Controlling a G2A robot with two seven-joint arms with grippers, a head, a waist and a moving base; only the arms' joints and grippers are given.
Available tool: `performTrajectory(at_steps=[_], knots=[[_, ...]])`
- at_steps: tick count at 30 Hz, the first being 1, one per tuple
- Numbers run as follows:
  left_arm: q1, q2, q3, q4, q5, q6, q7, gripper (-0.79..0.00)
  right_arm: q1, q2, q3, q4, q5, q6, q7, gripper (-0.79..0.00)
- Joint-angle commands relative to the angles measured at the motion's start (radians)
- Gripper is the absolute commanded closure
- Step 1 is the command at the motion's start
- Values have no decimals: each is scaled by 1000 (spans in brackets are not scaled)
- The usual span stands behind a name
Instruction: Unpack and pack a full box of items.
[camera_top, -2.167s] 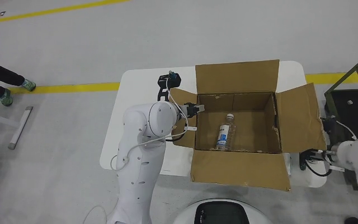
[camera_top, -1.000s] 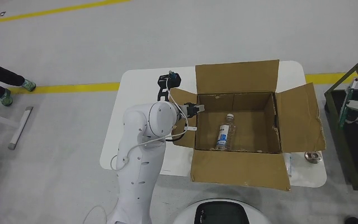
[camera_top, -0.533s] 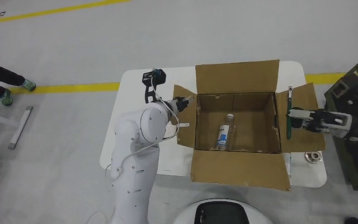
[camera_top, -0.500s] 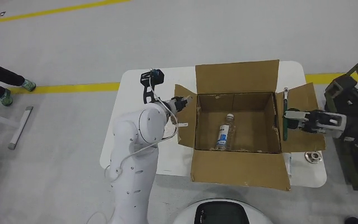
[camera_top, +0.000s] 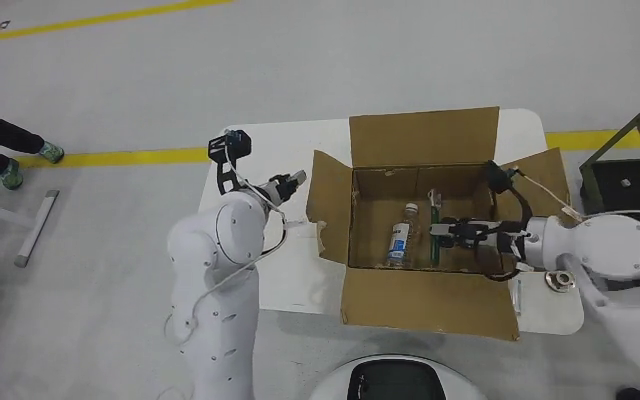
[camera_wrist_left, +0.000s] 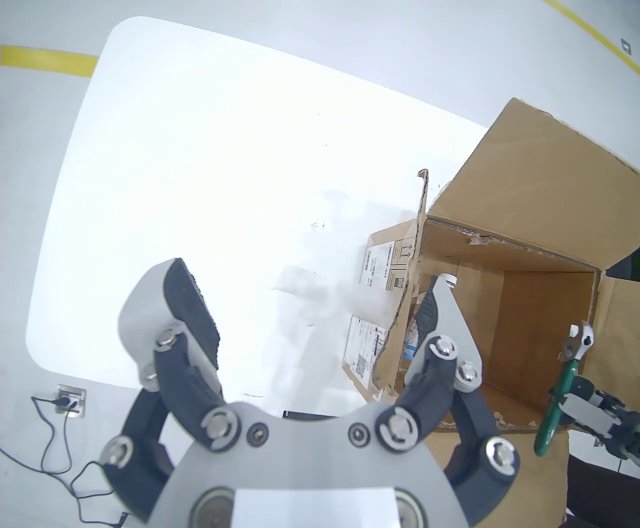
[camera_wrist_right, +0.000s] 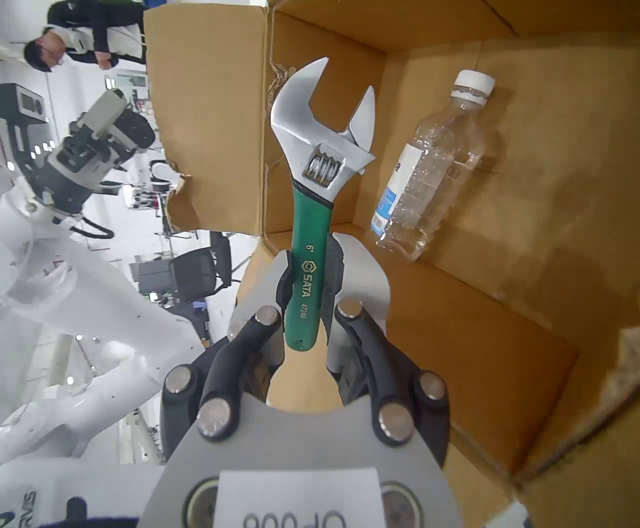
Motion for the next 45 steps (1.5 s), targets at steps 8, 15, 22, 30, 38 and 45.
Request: performTrajectory(at_steps=[8,15,22,30,38,45], knots=[[9,2,4,-9,3,3,-2,-785,64,-12,-93,42,6,71,-60,0],[9,2,4,-9,3,3,-2,-785,64,-12,-93,42,6,71,-60,0],[9,2,4,-9,3,3,-2,-785,55,-14,-97,45,6,54,-84,0],[9,2,4,-9,3,3,-2,-785,101,-32,-208,105,-28,19,-202,0],[9,2,4,-9,3,3,-2,-785,227,-75,-412,249,-124,63,-300,0],[9,2,4,-9,3,3,-2,-785,339,-124,-558,329,-184,183,-352,0]])
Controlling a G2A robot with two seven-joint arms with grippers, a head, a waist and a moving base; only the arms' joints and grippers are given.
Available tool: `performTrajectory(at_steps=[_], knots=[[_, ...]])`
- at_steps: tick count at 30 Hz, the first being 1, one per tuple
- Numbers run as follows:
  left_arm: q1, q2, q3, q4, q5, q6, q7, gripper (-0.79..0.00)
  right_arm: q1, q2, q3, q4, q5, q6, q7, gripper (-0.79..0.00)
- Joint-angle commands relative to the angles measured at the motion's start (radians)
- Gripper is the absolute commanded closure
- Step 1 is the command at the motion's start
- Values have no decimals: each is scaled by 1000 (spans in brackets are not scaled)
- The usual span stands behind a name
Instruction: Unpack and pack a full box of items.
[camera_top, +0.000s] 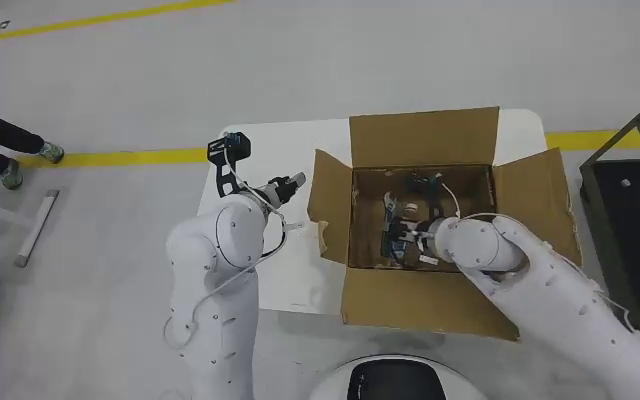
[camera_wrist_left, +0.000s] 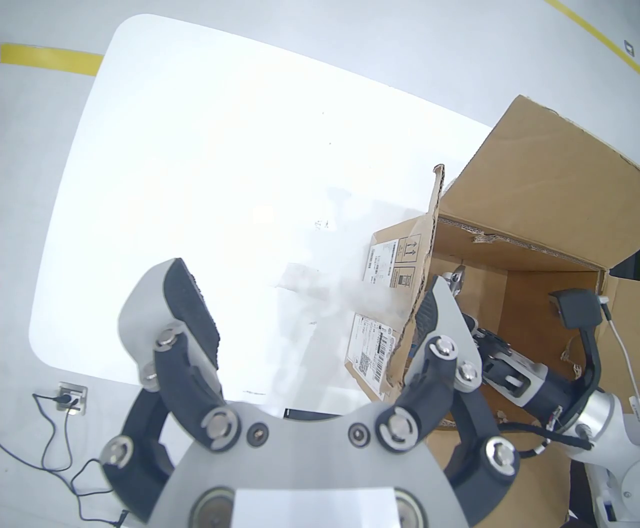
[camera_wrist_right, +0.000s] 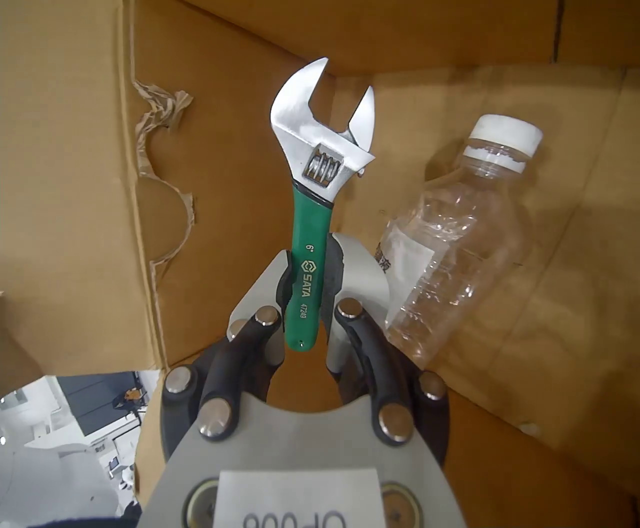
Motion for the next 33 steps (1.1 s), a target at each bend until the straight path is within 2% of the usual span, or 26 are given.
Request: performTrajectory(at_steps=[1,7,8,10,13,18,25,29,33], knots=[[0,0,0,0,0,0,0,-785,29,-12,-36,17,-27,28,-6,0],[0,0,0,0,0,0,0,-785,82,-41,-96,65,-44,94,-7,0],[0,0,0,0,0,0,0,-785,87,-45,-99,72,-40,94,-7,-40],[0,0,0,0,0,0,0,-785,94,-51,-104,85,-37,96,-9,-225],[0,0,0,0,0,0,0,-785,99,-57,-106,97,-39,97,-11,-265],[0,0,0,0,0,0,0,-785,102,-62,-101,105,-43,93,-9,-228],[0,0,0,0,0,0,0,-785,82,-58,-53,58,-33,82,1,-240],[0,0,0,0,0,0,0,-785,32,-27,55,-66,-54,83,58,-209],[0,0,0,0,0,0,0,-785,-49,15,224,-196,-98,129,114,-246]])
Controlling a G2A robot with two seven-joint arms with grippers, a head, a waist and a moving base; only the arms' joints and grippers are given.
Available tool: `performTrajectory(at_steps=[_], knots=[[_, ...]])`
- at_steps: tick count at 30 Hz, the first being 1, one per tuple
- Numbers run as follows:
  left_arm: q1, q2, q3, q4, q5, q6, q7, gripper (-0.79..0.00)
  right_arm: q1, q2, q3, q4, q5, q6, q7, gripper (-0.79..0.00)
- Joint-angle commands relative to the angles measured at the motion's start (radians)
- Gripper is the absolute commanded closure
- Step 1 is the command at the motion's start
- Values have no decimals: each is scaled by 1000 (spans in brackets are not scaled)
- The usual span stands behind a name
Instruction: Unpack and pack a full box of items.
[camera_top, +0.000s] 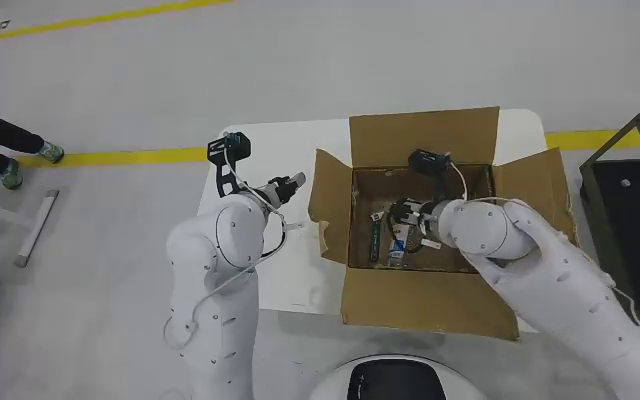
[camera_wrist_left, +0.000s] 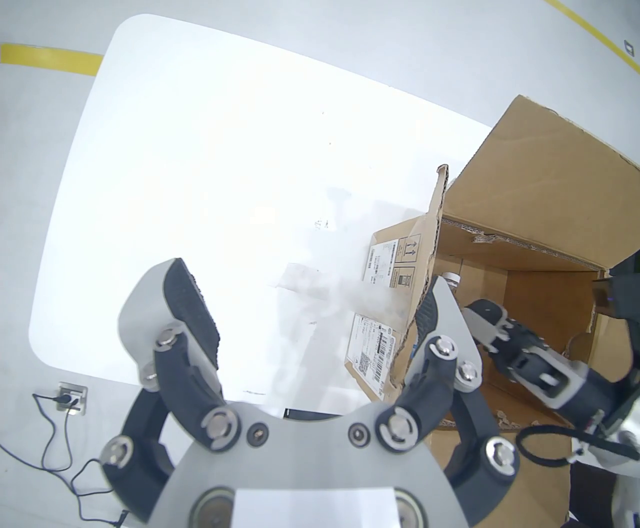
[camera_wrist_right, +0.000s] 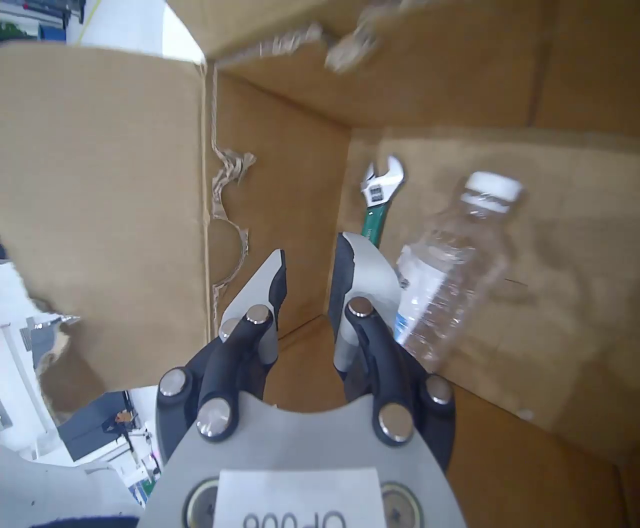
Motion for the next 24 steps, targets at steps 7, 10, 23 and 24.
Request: performTrajectory(at_steps=[7,10,23,24], knots=[[0,0,0,0,0,0,0,-785,-215,72,482,-250,4,-47,104,-231],[0,0,0,0,0,0,0,-785,-282,93,649,-307,-44,-78,179,-231],[0,0,0,0,0,0,0,-785,-530,153,1202,-423,-358,-239,581,0],[0,0,0,0,0,0,0,-785,-546,154,1233,-426,-362,-248,602,0]])
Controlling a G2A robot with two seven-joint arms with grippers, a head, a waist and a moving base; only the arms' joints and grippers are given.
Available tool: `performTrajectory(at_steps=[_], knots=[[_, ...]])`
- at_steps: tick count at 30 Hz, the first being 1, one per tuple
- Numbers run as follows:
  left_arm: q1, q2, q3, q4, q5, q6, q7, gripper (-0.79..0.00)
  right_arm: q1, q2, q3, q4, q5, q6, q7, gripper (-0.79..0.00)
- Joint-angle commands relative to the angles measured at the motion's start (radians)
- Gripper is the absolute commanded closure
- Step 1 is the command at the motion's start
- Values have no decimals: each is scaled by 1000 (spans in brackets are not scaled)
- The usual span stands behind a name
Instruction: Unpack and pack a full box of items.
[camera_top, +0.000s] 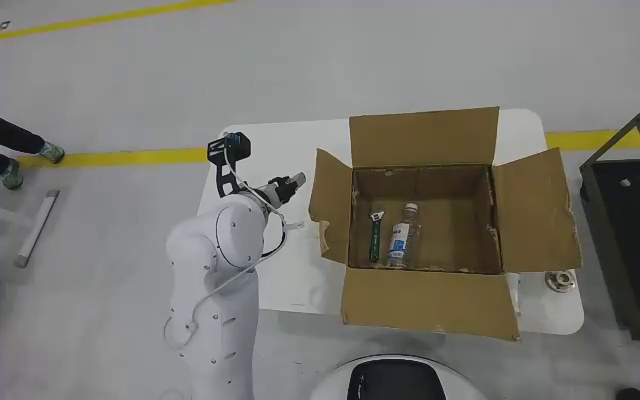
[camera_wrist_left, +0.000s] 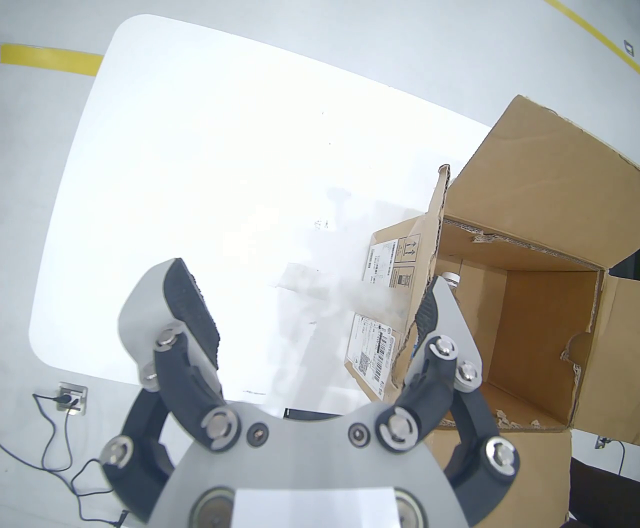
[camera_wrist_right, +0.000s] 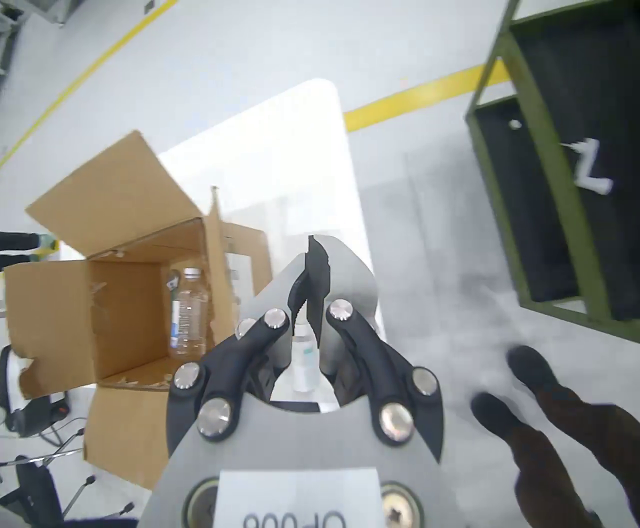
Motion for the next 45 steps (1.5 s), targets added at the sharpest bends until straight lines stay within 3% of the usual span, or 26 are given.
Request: performTrajectory(at_steps=[1,4,6,11,16,19,23,29,34,45], knots=[[0,0,0,0,0,0,0,-785,-34,1,53,2,-5,-33,45,0],[0,0,0,0,0,0,0,-785,-101,6,84,23,-16,-116,129,0],[0,0,0,0,0,0,0,-785,-121,5,92,41,2,-117,130,0],[0,0,0,0,0,0,0,-785,-201,-14,126,97,213,-102,115,-58],[0,0,0,0,0,0,0,-785,-300,-50,184,153,501,-151,52,-302],[0,0,0,0,0,0,0,-785,-387,-79,205,203,659,-220,-22,-351],[0,0,0,0,0,0,0,-785,-467,-113,184,257,860,-289,-117,-379],[0,0,0,0,0,0,0,-785,-534,-143,105,289,1038,-345,-204,-366],[0,0,0,0,0,0,0,-785,-550,-144,32,263,969,-310,-263,-323],[0,0,0,0,0,0,0,-785,-464,-94,-162,113,492,-163,-198,-339]])
